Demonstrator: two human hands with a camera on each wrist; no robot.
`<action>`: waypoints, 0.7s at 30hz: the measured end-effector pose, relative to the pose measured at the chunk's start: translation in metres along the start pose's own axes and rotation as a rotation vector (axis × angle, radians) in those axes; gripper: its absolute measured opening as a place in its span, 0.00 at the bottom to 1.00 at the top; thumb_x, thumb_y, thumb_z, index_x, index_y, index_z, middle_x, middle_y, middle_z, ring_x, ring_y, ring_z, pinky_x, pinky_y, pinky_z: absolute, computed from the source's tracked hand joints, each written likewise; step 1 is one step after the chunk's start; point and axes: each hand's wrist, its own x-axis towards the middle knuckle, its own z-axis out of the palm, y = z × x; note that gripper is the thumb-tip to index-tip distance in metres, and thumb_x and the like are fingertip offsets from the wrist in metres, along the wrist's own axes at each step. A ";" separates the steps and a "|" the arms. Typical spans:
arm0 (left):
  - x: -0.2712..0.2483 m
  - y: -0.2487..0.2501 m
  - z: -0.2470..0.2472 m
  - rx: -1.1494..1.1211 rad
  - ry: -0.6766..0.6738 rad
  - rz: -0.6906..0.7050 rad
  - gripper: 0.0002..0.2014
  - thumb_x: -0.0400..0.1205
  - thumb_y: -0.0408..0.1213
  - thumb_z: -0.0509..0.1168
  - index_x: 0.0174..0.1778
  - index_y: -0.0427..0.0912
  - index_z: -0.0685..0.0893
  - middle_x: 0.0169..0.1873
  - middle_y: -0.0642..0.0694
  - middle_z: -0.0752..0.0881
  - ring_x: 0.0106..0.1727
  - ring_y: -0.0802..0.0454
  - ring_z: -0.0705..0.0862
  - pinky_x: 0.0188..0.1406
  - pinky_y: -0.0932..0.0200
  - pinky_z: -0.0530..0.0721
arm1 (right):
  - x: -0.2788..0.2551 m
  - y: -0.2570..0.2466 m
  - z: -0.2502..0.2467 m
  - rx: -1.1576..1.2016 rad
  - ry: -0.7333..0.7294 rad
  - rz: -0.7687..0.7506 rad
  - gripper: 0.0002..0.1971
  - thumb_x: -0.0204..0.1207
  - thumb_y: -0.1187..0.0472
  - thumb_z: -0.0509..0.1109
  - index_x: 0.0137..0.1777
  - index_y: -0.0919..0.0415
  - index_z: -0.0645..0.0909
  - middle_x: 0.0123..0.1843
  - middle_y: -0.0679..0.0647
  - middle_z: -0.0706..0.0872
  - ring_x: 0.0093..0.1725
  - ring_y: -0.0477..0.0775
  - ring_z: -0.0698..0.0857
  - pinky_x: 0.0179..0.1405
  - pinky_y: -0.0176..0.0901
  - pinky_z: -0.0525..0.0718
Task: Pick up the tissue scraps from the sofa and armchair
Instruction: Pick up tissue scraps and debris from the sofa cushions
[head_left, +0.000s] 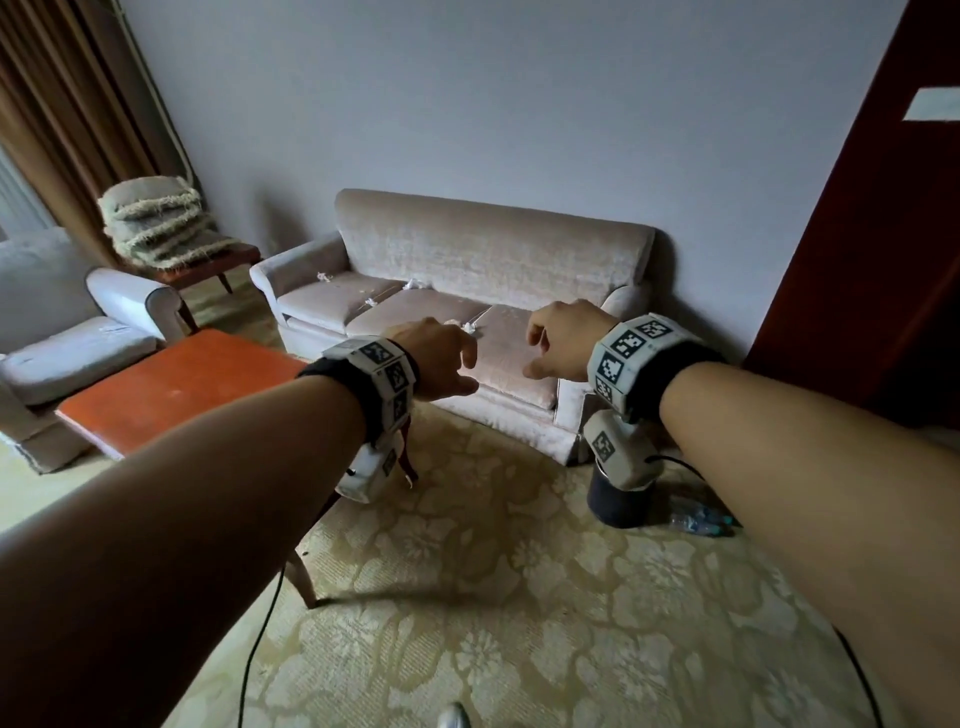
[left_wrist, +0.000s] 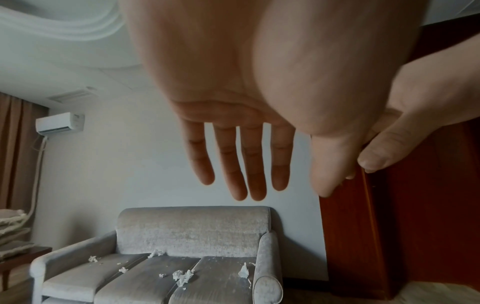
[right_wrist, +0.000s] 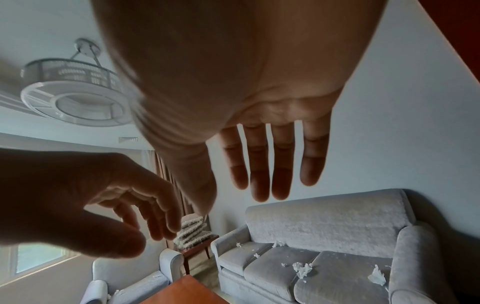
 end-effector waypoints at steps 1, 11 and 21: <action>0.018 -0.008 0.007 -0.009 0.004 0.012 0.14 0.77 0.59 0.67 0.55 0.62 0.83 0.58 0.55 0.86 0.59 0.50 0.83 0.54 0.52 0.82 | 0.018 0.003 0.006 -0.005 -0.006 0.011 0.17 0.64 0.46 0.79 0.49 0.49 0.79 0.49 0.49 0.86 0.47 0.53 0.86 0.53 0.53 0.86; 0.214 -0.088 0.045 -0.137 -0.072 0.109 0.14 0.76 0.59 0.69 0.54 0.59 0.84 0.56 0.53 0.87 0.57 0.50 0.84 0.59 0.52 0.82 | 0.186 0.032 0.028 -0.070 -0.049 0.075 0.19 0.69 0.48 0.77 0.57 0.54 0.82 0.54 0.49 0.86 0.50 0.51 0.83 0.55 0.46 0.83; 0.351 -0.115 0.052 -0.208 -0.104 0.193 0.12 0.77 0.58 0.68 0.53 0.61 0.84 0.52 0.56 0.88 0.54 0.51 0.85 0.59 0.46 0.84 | 0.332 0.075 0.033 -0.051 -0.070 0.169 0.16 0.66 0.48 0.77 0.52 0.51 0.82 0.51 0.49 0.86 0.50 0.54 0.85 0.53 0.51 0.86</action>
